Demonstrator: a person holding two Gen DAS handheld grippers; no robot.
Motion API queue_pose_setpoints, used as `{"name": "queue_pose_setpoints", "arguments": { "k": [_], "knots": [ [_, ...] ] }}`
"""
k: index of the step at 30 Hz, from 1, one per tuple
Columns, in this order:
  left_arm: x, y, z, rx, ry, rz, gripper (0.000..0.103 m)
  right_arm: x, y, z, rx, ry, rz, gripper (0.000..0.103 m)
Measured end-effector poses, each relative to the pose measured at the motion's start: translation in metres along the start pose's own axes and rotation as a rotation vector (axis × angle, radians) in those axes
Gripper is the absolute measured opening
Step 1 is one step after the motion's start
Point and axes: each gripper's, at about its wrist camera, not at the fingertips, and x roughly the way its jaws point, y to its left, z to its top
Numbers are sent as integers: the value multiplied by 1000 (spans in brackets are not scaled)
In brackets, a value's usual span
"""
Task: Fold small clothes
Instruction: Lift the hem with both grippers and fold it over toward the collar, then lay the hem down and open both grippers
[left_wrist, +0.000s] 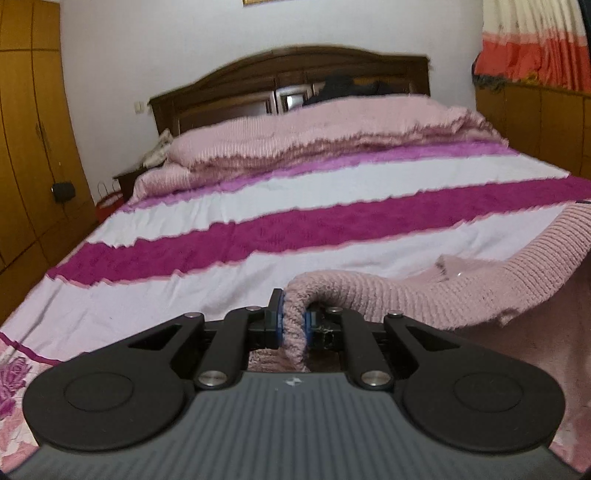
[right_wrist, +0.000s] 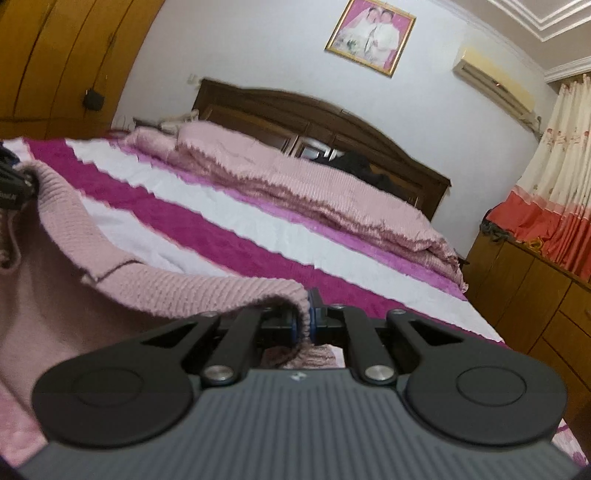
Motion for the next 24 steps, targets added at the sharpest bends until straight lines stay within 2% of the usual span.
{"name": "queue_pose_setpoints", "arguments": {
  "k": [4, 9, 13, 17, 19, 21, 23, 24],
  "knots": [
    [51, 1, -7, -2, 88, 18, 12, 40, 15, -12, -37, 78, 7, 9],
    [105, 5, -29, -20, 207, -3, 13, 74, 35, -36, -102, 170, 27, 9],
    [121, 3, -39, -16, 214, -12, 13, 83, 43, -49, -108, 181, 39, 10],
    [118, 8, -39, -9, 214, -40, 14, 80, 41, -47, -92, 180, 45, 10],
    [112, 13, -36, -19, 217, -54, 26, 78, 32, -44, -49, 172, 67, 10],
    [103, 19, -32, -21, 207, -24, 55, 73, 24, -39, 3, 168, 81, 15],
    [93, 24, -28, -5, 181, 14, 65, 65, 16, -35, 49, 156, 94, 42],
    [88, 27, -26, -1, 174, 16, 67, 59, 12, -33, 67, 142, 100, 49]
  ]
}}
